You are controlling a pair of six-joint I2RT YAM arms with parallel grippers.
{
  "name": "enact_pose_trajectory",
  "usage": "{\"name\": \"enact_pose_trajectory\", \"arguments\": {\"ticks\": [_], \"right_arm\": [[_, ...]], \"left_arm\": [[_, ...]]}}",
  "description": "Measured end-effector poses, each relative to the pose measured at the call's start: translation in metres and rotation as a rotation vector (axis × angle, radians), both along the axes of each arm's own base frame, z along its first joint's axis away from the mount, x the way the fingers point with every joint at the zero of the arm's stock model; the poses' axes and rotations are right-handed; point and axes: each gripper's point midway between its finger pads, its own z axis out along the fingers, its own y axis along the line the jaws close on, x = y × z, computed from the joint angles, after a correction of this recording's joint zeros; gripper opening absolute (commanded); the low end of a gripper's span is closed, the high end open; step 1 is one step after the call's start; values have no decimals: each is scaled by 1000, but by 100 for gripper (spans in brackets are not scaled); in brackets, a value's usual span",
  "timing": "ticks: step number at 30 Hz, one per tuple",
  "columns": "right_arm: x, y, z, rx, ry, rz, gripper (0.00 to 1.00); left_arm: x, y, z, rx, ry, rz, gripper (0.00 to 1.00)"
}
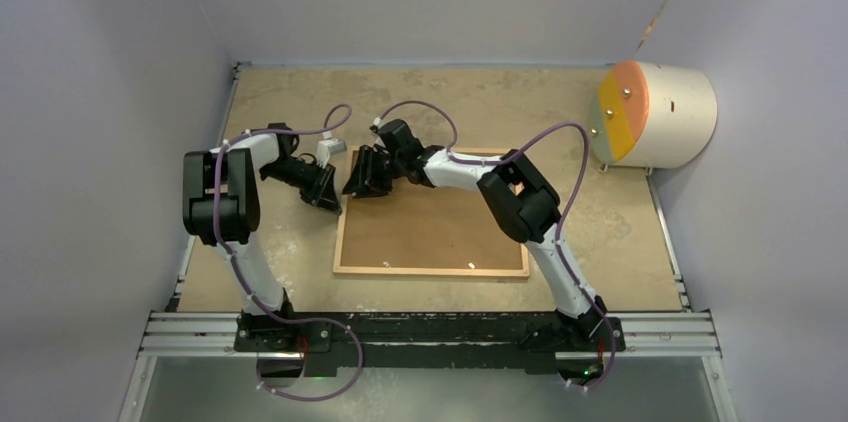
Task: Put the photo into the frame
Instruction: Install the photo frame at the center of the board.
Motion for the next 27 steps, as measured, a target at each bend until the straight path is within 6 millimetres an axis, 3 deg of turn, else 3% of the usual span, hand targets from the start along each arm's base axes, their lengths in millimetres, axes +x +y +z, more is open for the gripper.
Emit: {"name": "enact_pose_trajectory", "arguments": {"ticks": [21, 27], "right_arm": [[5, 9, -1, 29, 47, -96, 44], [4, 7, -1, 36, 37, -93, 50]], "left_arm": [[0, 0, 0, 0, -2, -1, 11], [0, 0, 0, 0, -7, -5, 12]]}}
